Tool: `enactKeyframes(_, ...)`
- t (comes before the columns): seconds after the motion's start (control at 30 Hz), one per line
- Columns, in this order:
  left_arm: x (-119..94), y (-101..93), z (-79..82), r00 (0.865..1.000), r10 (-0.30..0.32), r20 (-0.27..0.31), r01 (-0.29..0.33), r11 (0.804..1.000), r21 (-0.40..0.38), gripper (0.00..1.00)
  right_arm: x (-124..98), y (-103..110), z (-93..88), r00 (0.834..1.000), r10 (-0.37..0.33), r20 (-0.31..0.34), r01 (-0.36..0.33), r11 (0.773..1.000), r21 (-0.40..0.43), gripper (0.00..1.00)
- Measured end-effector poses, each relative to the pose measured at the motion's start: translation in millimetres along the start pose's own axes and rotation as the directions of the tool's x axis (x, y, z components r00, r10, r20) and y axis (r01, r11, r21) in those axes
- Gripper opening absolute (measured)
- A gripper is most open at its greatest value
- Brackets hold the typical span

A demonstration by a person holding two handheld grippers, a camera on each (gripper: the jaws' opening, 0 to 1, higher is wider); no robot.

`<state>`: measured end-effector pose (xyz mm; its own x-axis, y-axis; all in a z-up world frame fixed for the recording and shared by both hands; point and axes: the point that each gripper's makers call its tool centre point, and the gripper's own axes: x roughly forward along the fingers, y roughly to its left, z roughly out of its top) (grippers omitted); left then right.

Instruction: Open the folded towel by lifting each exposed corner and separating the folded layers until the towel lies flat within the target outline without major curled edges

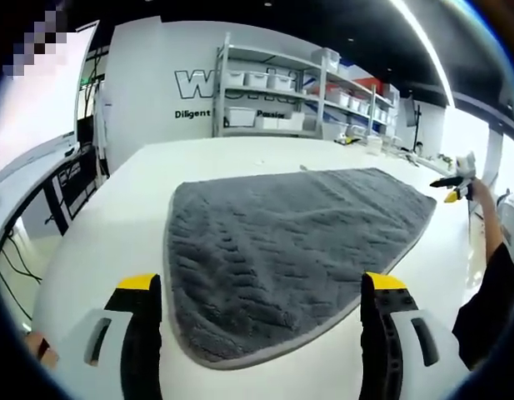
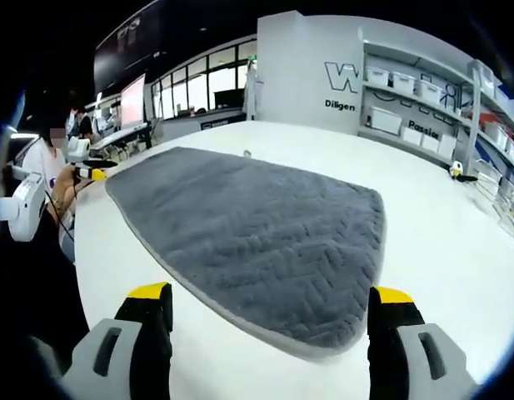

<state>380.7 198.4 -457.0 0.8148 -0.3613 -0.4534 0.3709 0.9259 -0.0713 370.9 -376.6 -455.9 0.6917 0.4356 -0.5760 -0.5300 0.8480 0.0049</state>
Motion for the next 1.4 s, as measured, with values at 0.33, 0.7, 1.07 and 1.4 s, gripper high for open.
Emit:
enactKeyframes(0.33, 2.2, -2.7, 2.2, 1.000, -0.006, -0.003, 0.006, 1.000, 0.006, 0.98, -0.4, -2.1, -0.6, 1.000, 0.001, -0.004, -0.001, 1.000, 0.002, 0.99)
enactKeyframes(0.7, 1.5, -4.3, 3.1, 1.000, -0.006, -0.004, 0.006, 1.000, 0.009, 0.98, -0.2, -1.6, -2.3, 1.000, 0.003, -0.006, -0.003, 1.000, 0.003, 0.99)
enactKeyframes(1.07, -0.7, -4.4, 2.1, 1.000, -0.005, -0.007, 0.005, 1.000, 0.014, 0.98, -1.1, -1.6, -3.9, 1.000, 0.003, -0.009, -0.003, 1.000, 0.006, 0.99)
enactKeyframes(1.4, -0.7, -4.8, 1.7, 1.000, -0.006, -0.009, 0.006, 1.000, 0.013, 0.98, 0.8, 1.1, -5.1, 1.000, 0.014, -0.014, -0.014, 1.000, 0.007, 0.99)
